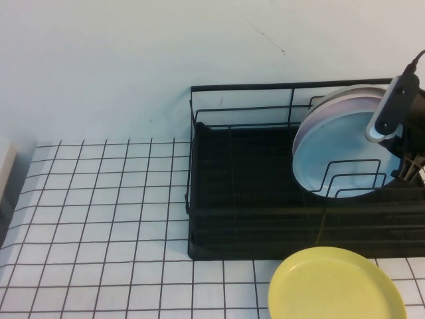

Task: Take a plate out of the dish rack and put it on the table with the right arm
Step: Grasp the plate from the shelf, then place the plate from the table

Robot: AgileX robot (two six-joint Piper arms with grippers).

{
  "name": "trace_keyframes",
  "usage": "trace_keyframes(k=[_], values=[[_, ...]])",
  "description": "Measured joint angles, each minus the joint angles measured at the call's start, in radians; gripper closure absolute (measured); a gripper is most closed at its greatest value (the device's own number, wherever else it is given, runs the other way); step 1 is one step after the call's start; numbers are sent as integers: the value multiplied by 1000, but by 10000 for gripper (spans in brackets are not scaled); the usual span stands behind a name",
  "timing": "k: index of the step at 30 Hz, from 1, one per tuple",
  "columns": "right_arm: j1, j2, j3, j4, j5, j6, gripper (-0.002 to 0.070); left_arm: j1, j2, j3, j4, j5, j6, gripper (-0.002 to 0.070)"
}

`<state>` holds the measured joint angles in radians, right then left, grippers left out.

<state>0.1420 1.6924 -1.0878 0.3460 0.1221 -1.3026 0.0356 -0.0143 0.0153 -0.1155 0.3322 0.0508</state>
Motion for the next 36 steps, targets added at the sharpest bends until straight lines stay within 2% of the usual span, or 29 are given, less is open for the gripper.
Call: trace_keyframes(k=[3, 7, 9, 15, 22, 30, 36], values=[[0, 12, -11, 2, 0, 0, 360, 0, 0, 0, 0, 0, 0, 678], [0, 12, -33, 4, 0, 0, 584, 0, 0, 0, 0, 0, 0, 678], [0, 12, -43, 7, 4, 0, 631, 0, 0, 0, 0, 0, 0, 678], [6, -24, -55, 29, 38, -1, 643, 0, 0, 0, 0, 0, 0, 678], [6, -176, -57, 43, 100, -1, 643, 0, 0, 0, 0, 0, 0, 678], [6, -447, -57, 311, 231, 61, 649, 0, 0, 0, 0, 0, 0, 678], [6, -593, -57, 323, 496, 330, 649, 0, 0, 0, 0, 0, 0, 678]])
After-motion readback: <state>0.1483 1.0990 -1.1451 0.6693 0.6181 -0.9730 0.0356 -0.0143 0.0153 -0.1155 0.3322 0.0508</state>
